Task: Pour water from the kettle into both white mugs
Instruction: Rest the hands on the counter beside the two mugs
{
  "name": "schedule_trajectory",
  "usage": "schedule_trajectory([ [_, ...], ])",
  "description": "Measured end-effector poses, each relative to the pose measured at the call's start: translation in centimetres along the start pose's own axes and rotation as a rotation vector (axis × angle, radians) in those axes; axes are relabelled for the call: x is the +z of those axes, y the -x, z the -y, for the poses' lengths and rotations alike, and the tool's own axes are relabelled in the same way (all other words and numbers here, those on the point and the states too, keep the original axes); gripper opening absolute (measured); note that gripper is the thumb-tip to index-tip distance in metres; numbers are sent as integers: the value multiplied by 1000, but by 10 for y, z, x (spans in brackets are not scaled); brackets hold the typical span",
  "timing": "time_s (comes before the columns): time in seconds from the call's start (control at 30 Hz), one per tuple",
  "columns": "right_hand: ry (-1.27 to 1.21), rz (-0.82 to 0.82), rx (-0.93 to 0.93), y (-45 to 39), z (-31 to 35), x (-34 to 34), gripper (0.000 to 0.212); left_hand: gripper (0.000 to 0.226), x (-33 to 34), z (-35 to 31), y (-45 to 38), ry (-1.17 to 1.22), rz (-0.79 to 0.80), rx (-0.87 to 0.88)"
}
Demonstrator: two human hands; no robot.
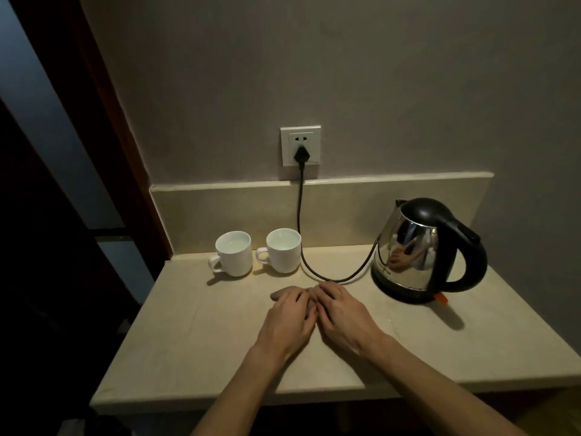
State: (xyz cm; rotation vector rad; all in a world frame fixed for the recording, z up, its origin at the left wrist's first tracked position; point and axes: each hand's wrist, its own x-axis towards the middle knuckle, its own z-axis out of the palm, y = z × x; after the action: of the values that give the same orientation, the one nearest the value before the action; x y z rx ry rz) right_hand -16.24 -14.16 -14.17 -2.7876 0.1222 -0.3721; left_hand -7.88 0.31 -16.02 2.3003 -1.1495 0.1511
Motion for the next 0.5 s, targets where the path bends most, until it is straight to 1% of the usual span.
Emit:
schedule_trajectory([
  [0.17, -14, -38, 16, -33, 4, 19, 38, 31, -13, 19, -18, -85, 10, -79],
  [0.27, -33, -19, -4, -47, 21, 30, 36, 27, -27, 33, -15, -155, 7, -126],
  [0.4, -40, 38, -94, -52, 57, 38, 41, 23, -53, 49, 15, -177, 4, -203],
  [0.5, -25, 63, -171, -39, 81, 39, 41, 24, -67, 52, 48, -177, -24, -237],
])
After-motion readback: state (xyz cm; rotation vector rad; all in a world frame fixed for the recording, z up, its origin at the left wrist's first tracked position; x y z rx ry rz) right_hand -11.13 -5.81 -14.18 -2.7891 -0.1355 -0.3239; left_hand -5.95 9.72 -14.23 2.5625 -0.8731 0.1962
